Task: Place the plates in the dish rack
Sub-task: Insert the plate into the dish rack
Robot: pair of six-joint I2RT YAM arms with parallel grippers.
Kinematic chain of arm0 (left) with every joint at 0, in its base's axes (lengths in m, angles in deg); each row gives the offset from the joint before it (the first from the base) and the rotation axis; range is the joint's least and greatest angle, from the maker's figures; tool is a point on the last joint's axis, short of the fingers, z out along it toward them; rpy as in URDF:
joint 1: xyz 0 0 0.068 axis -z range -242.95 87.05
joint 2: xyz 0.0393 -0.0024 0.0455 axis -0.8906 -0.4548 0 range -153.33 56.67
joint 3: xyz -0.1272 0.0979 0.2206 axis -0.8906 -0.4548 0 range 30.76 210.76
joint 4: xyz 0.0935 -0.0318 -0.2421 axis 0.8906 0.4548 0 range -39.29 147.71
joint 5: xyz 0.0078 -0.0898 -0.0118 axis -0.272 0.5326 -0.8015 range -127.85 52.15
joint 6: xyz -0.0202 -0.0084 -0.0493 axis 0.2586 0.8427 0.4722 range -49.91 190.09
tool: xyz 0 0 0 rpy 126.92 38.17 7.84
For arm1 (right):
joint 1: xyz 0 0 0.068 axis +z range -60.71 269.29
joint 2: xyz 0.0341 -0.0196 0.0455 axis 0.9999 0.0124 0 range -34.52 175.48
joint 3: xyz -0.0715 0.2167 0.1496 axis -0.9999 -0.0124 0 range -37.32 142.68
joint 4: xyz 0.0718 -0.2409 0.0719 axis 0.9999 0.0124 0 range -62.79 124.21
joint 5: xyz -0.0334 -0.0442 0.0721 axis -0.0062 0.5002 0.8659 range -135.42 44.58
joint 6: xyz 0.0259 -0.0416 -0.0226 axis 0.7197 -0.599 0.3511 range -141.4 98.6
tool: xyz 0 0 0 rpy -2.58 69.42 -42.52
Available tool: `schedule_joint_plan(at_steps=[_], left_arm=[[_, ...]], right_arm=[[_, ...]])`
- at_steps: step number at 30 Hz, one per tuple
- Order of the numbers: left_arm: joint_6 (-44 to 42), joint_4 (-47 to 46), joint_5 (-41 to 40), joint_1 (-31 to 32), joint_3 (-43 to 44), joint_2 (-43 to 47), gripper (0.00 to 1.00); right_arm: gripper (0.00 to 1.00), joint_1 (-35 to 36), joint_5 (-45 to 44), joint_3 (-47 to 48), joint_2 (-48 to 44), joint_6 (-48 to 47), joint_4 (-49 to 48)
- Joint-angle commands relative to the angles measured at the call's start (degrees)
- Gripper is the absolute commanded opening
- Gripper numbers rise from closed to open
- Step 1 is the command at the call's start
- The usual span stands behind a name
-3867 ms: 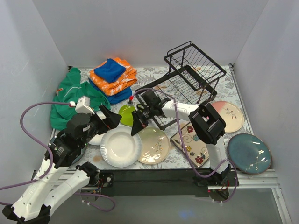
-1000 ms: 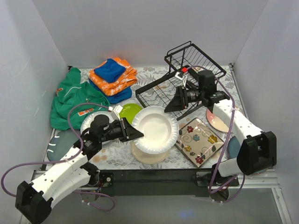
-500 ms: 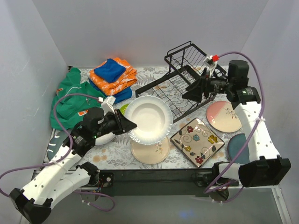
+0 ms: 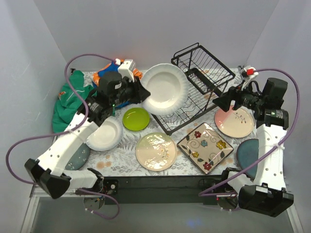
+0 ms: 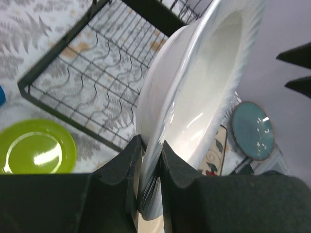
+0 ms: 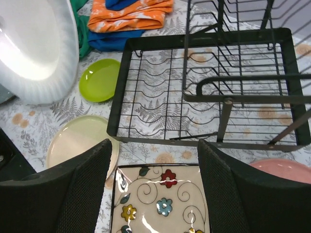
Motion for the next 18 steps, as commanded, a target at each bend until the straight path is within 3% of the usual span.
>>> schedule_joint_plan(at_steps=[1, 9, 18], left_arm=[[-9.99, -9.51, -1.59, -0.14, 13.32, -5.43, 0.0], [-22.02, -17.15, -2.3, -0.14, 31.49, -22.11, 0.0], [-28.1, -27.16, -3.0, -0.14, 50.85, -40.5, 0.0]], right_arm=[[0.77, -5.44, 3.65, -2.97, -2.88, -3.18, 0.01], [0.76, -9.93, 5.16, -8.68, -5.25, -5.46, -0.07], [0.76, -10.2, 2.52, -9.74, -5.34, -6.34, -0.42]])
